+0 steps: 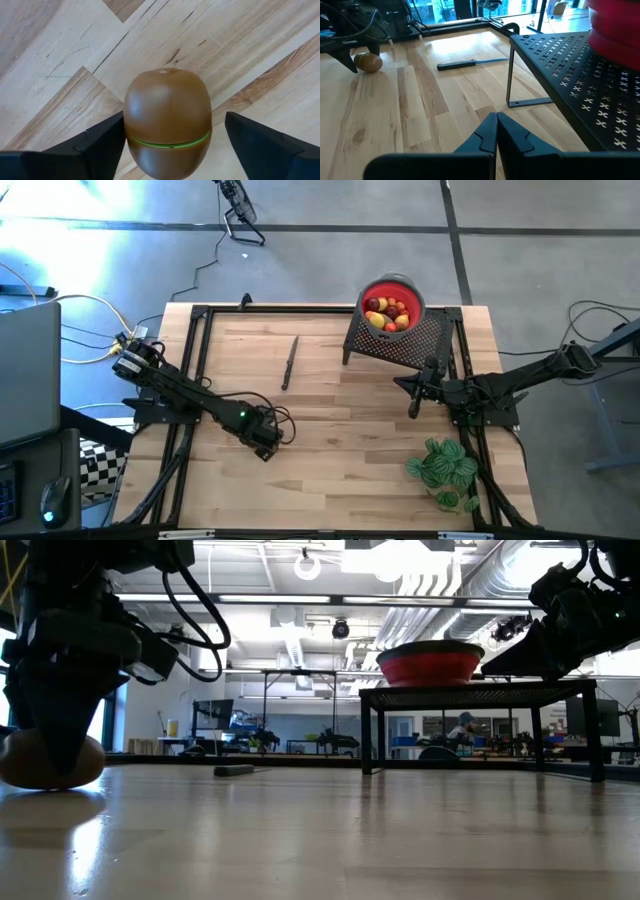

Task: Pick & Place Fruit
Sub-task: Put the brown kiwi into the red strainer bowl on the shelf

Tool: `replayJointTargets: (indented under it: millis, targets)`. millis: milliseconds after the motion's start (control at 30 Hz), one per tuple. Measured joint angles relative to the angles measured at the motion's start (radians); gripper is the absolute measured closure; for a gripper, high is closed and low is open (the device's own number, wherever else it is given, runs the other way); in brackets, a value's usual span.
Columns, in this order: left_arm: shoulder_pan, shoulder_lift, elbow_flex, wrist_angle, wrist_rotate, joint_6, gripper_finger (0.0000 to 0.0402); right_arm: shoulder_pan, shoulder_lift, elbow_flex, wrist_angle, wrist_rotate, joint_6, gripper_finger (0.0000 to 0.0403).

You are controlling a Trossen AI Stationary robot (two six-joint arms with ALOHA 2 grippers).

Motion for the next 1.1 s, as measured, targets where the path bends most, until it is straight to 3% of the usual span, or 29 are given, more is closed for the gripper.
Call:
replayJointTargets:
  millis: [200,467,1100]
  targets:
    - [0.0,0.0,0.0,0.0,-0.006,0.0,0.0118,0.0,0.0,0.0,0.0,0.0,0.0,0.04]
    - [0.0,0.0,0.0,0.0,-0.008,0.0,0.0146,0.0,0.0,0.0,0.0,0.002,-0.004,0.04]
    - [0.0,0.0,0.001,0.036,-0.012,0.024,0.0154,0.0,0.0,0.0,0.0,0.003,-0.003,0.04]
